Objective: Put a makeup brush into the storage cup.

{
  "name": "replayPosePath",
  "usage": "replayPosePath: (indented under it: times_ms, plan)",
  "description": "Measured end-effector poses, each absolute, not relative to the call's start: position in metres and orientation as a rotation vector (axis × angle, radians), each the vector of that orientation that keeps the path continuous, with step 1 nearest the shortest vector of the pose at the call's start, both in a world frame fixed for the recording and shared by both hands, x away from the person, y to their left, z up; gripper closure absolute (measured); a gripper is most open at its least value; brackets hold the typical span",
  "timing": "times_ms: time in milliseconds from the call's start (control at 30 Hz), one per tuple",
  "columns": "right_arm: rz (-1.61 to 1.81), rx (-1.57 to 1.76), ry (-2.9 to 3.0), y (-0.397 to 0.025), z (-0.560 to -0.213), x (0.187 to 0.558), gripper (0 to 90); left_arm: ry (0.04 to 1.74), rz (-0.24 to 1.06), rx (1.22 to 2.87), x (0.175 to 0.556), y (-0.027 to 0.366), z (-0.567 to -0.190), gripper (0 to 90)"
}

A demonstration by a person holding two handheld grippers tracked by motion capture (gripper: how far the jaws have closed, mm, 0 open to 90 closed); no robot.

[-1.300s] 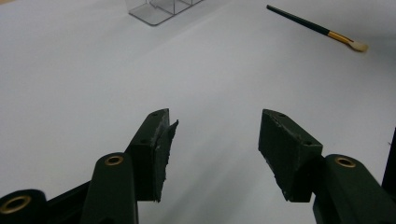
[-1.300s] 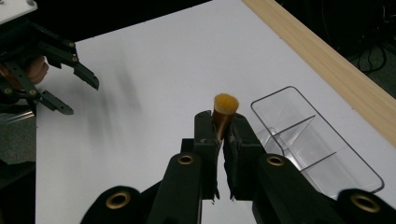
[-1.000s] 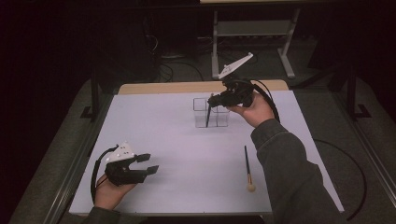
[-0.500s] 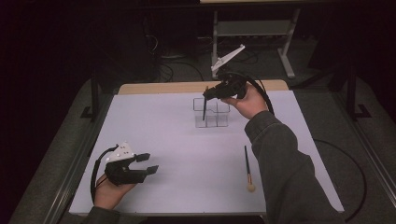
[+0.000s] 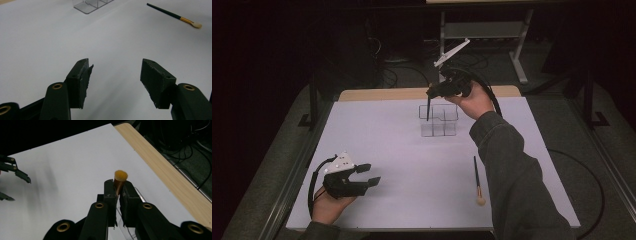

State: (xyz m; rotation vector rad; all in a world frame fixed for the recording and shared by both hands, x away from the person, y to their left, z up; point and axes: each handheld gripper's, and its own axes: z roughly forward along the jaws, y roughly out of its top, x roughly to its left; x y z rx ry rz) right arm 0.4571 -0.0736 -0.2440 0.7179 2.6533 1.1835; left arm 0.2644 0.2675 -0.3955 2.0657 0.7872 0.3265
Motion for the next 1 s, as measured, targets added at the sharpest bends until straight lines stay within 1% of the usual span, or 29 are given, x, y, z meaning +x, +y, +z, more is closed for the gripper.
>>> replayPosePath:
  times_ms: [200, 667, 1000]
  plan:
    - [1.195, 0.738, 2.635, -0.071, -0.240, 0.463, 83.2, 0.788, 0.328, 2.065, 0.264, 0.267, -0.395, 39.5]
    - [1.194, 0.802, 2.604, -0.076, -0.249, 0.480, 83.2, 0.792, 0.328, 2.063, 0.263, 0.267, -0.395, 38.8]
    - [1.184, 0.833, 2.588, -0.077, -0.254, 0.487, 83.2, 0.793, 0.325, 2.052, 0.263, 0.268, -0.395, 35.2]
